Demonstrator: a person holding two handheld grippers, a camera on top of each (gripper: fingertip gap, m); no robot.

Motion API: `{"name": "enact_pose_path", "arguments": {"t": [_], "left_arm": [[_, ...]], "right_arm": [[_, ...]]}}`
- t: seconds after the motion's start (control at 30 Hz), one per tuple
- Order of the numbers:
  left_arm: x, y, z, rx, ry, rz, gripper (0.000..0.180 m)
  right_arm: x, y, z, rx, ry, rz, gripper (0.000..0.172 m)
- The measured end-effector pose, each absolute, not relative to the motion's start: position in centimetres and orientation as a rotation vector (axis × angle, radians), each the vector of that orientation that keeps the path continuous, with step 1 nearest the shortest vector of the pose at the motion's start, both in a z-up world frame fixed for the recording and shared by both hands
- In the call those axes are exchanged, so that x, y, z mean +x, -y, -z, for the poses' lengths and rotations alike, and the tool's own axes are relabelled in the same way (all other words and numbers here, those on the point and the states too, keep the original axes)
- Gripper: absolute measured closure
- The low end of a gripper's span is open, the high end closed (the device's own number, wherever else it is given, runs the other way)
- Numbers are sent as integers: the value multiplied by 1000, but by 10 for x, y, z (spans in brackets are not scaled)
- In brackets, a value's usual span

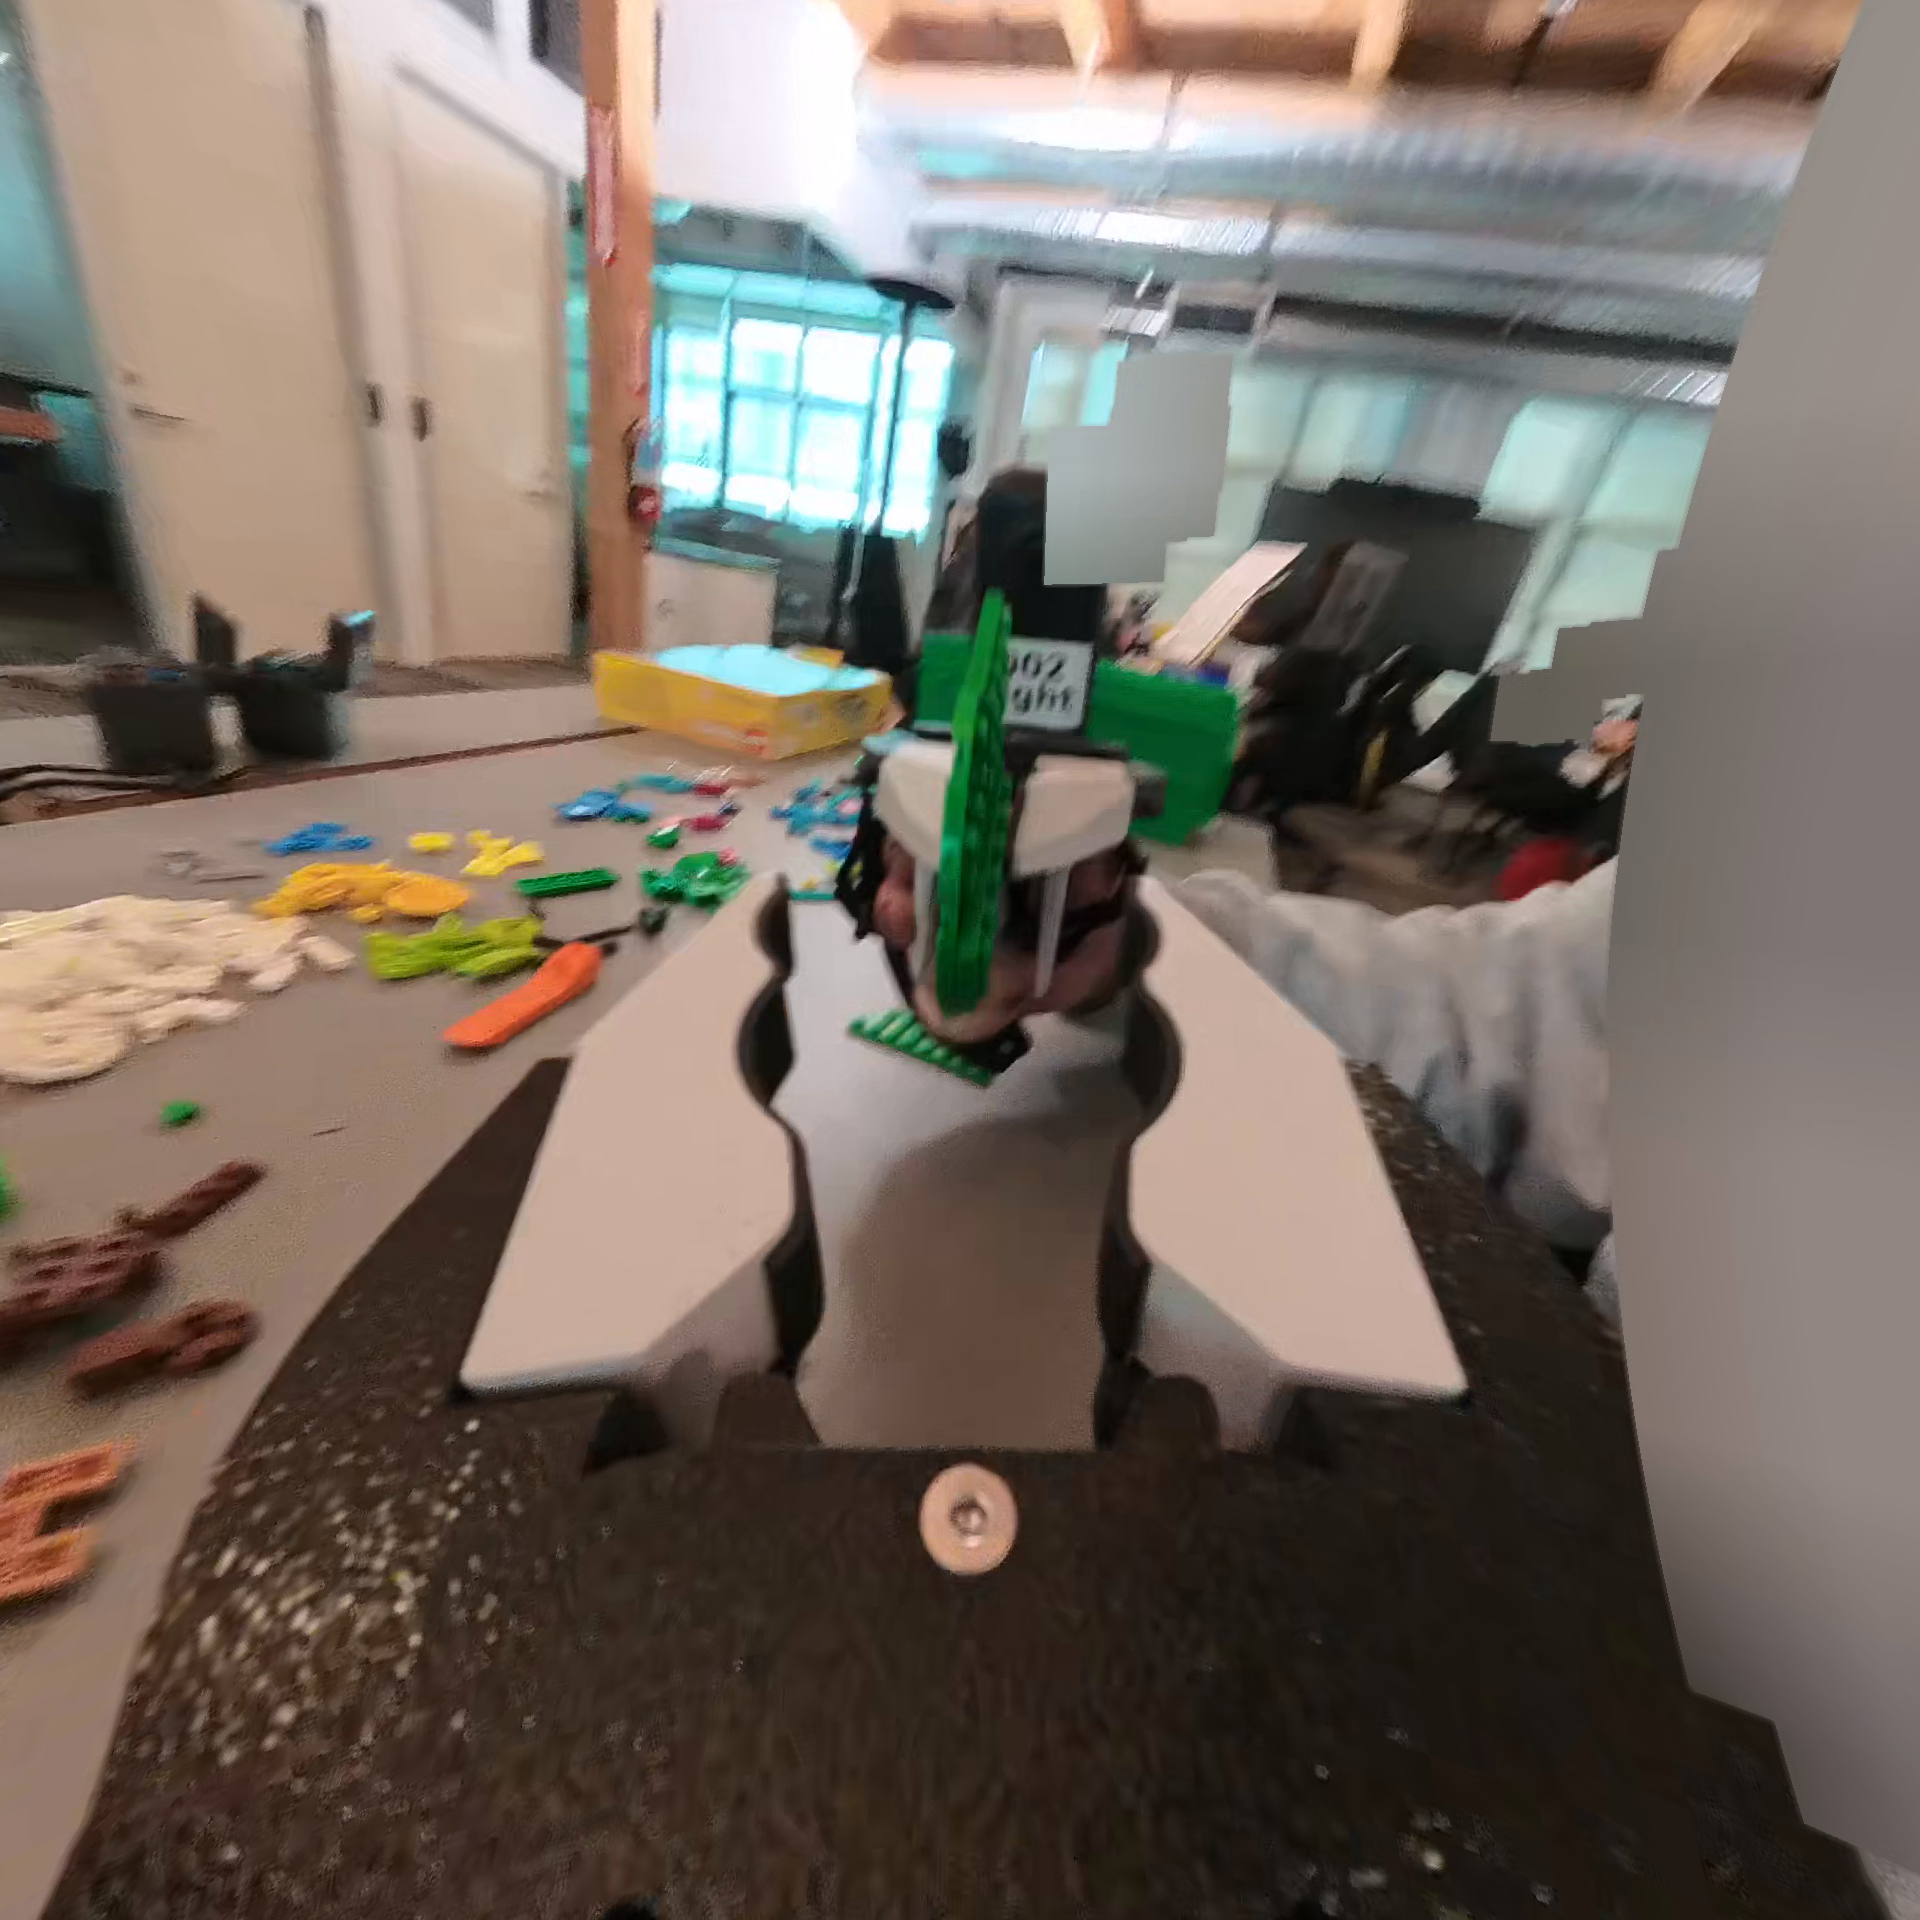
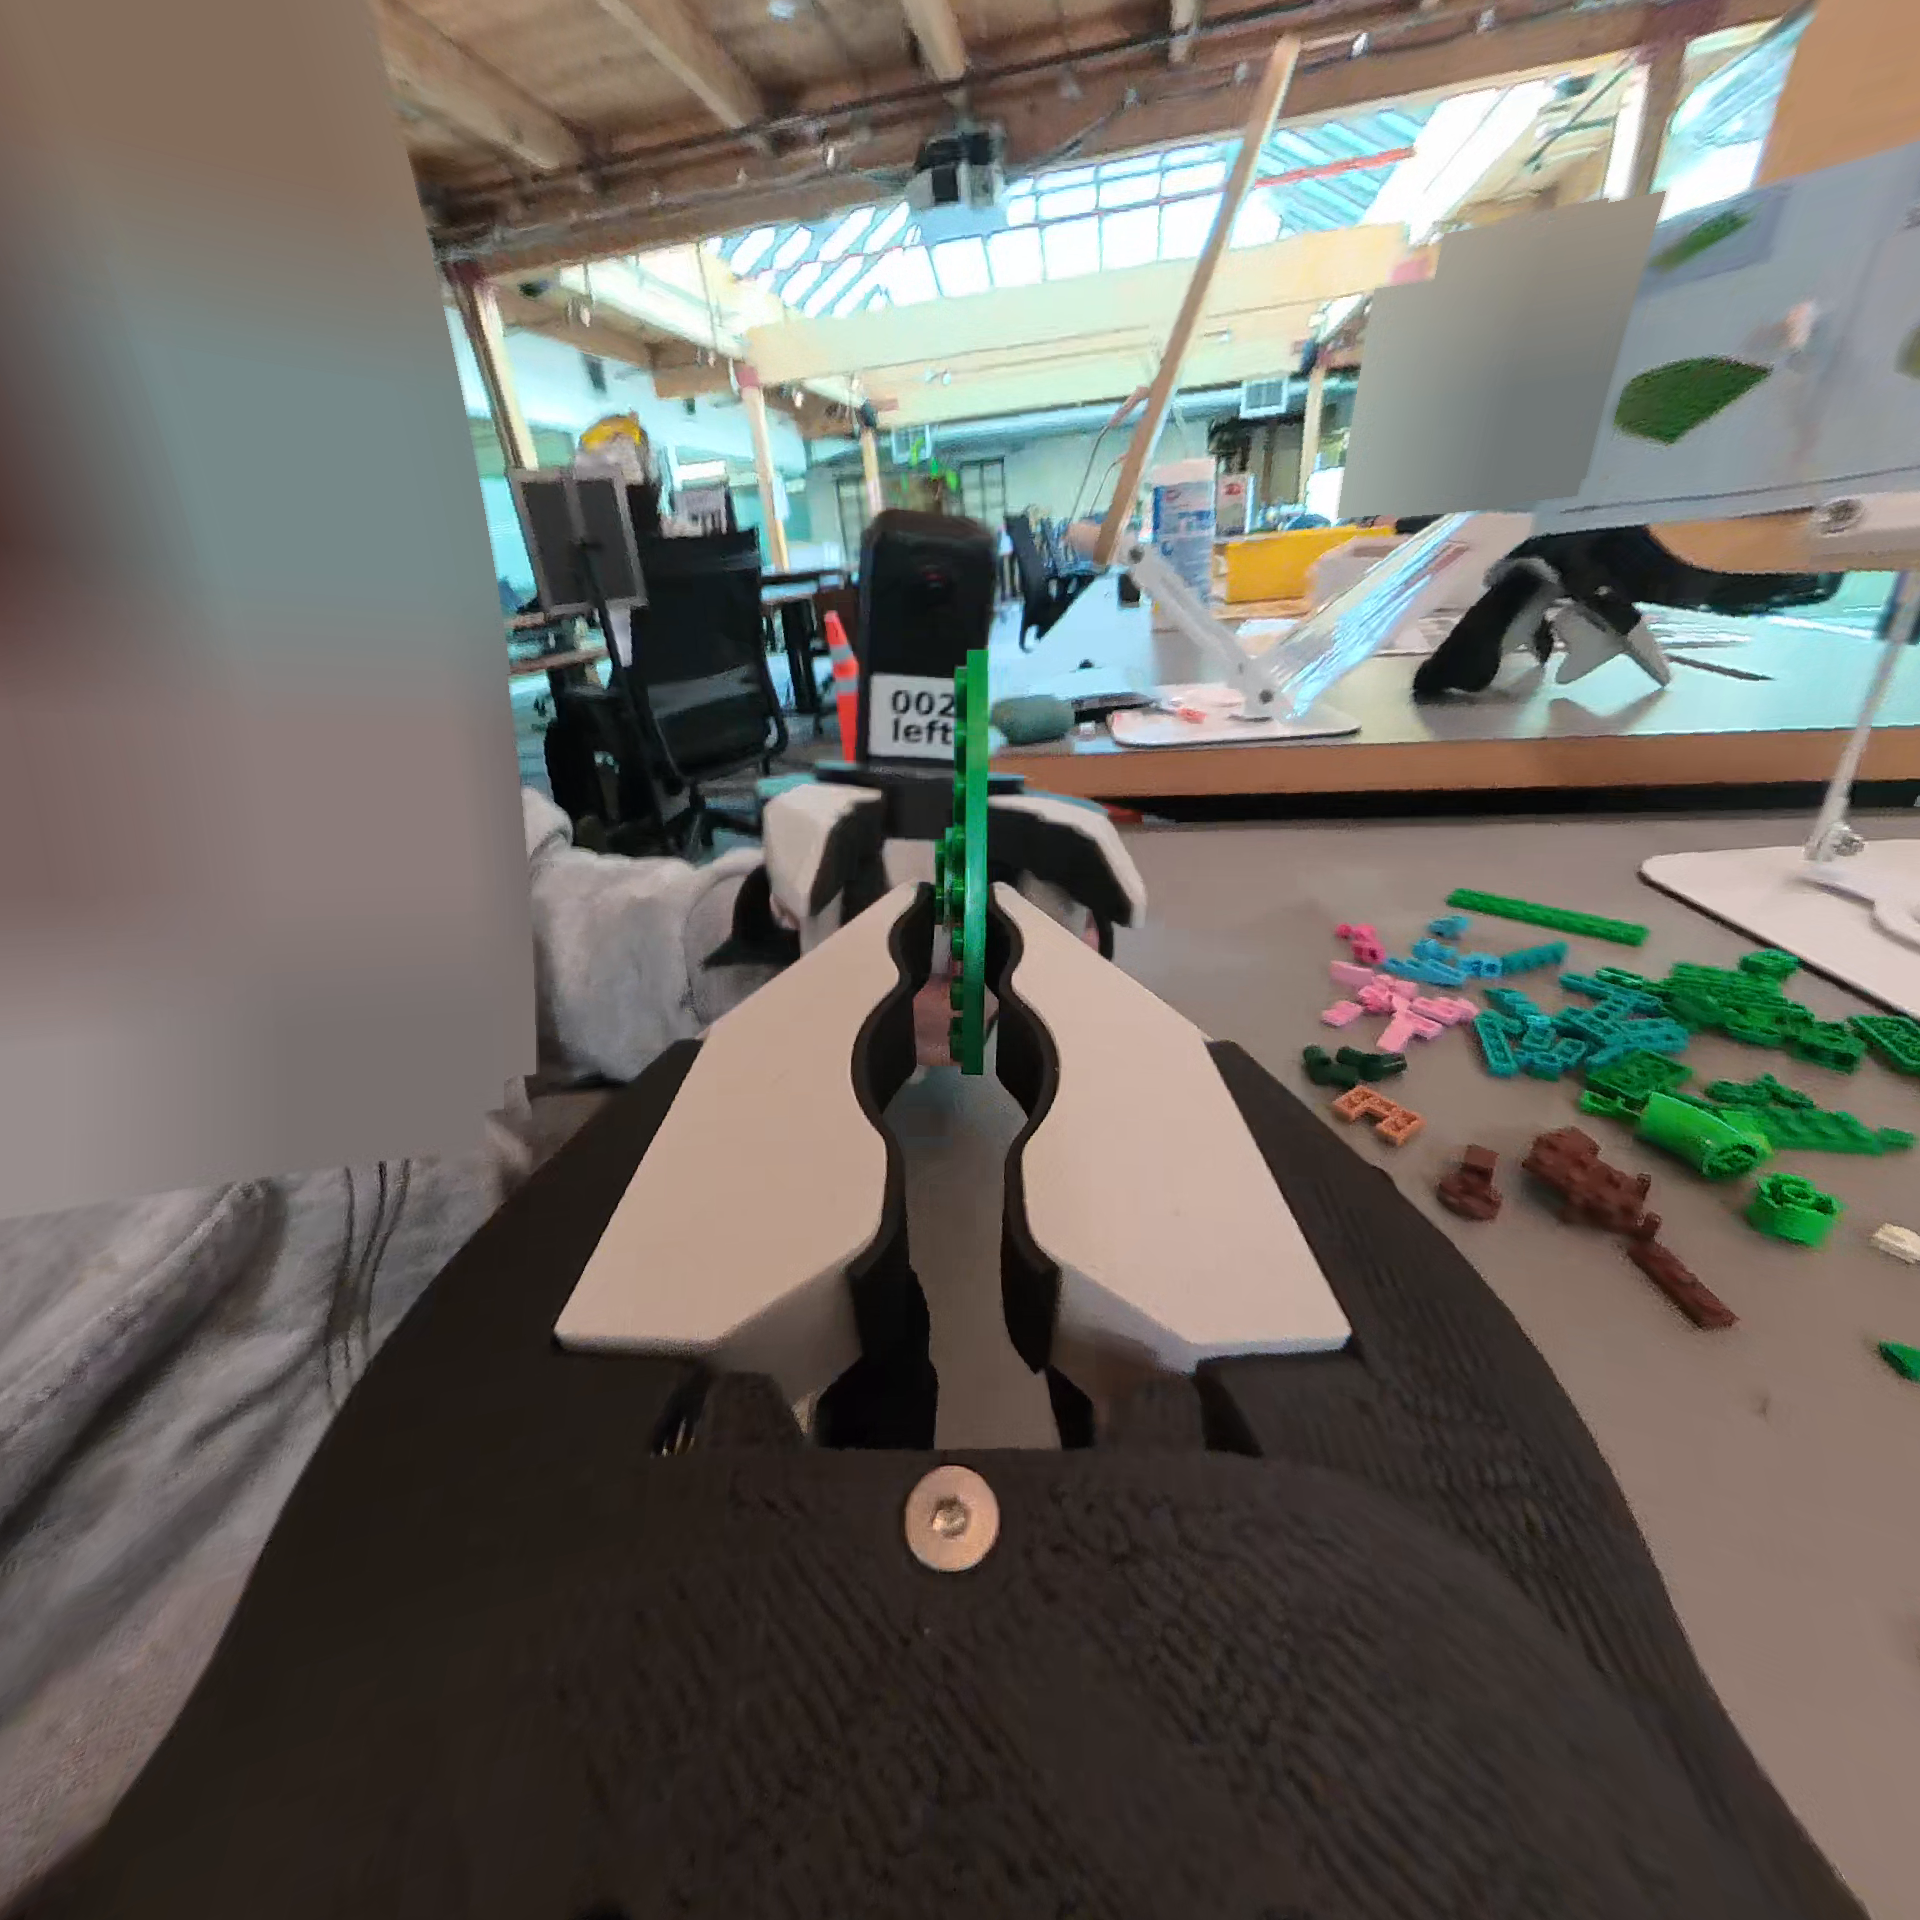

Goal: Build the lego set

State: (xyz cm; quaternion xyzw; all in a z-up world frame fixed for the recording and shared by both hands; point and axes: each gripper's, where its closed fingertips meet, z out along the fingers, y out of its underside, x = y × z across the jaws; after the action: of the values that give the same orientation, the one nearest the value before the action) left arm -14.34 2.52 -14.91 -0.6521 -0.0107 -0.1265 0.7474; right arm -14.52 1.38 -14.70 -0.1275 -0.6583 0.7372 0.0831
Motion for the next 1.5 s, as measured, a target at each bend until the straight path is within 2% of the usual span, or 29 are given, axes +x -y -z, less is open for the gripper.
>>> {"name": "enact_pose_path", "arguments": {"t": [0.07, 0.1, 0.23, 0.27, 0.33, 0.53, 0.6, 0.67, 0.73, 0.93, 1.07, 1.17, 1.5], "left_arm": [[-137, -21, 145, -1354, -4, 330, 149], [-135, -21, 147, -1361, -19, 324, 159], [-135, -23, 161, -1445, -52, 254, 152], [-134, -23, 162, -1445, -60, 253, 155], [-133, -20, 159, -1418, -82, 251, 173], [-133, -20, 162, -1430, -163, 91, 175], [-142, -20, 168, -1471, -163, -44, 175], [-153, -20, 179, -1544, -205, -227, 175], [-161, -19, 191, -1602, -262, -378, 175], [-150, -20, 201, -1620, -405, -375, 175], [-143, -16, 201, -1600, -455, -328, 175], [-140, -17, 205, -1615, -484, -316, 175], [-137, -15, 204, -1609, -496, -265, 175]], "right_arm": [[-143, -10, 154, -328, 1996, -2126, 165], [-141, -9, 156, -302, 1998, -2108, 165], [-138, -11, 151, -268, 1964, -2104, 165], [-138, -12, 150, -264, 1958, -2105, 165], [-137, -13, 152, -260, 1974, -2103, 165], [-140, -14, 156, -269, 1988, -2074, 163], [-151, -19, 160, -284, 1944, -1941, 152], [-159, -24, 161, -259, 1896, -1781, 125], [-164, -25, 166, -186, 1887, -1606, 114], [-152, -13, 195, -11, 2046, -1422, 123], [-144, -11, 200, 61, 2080, -1393, 150], [-143, -13, 200, 75, 2091, -1363, 162], [-137, -11, 195, 90, 2087, -1433, 163]]}}
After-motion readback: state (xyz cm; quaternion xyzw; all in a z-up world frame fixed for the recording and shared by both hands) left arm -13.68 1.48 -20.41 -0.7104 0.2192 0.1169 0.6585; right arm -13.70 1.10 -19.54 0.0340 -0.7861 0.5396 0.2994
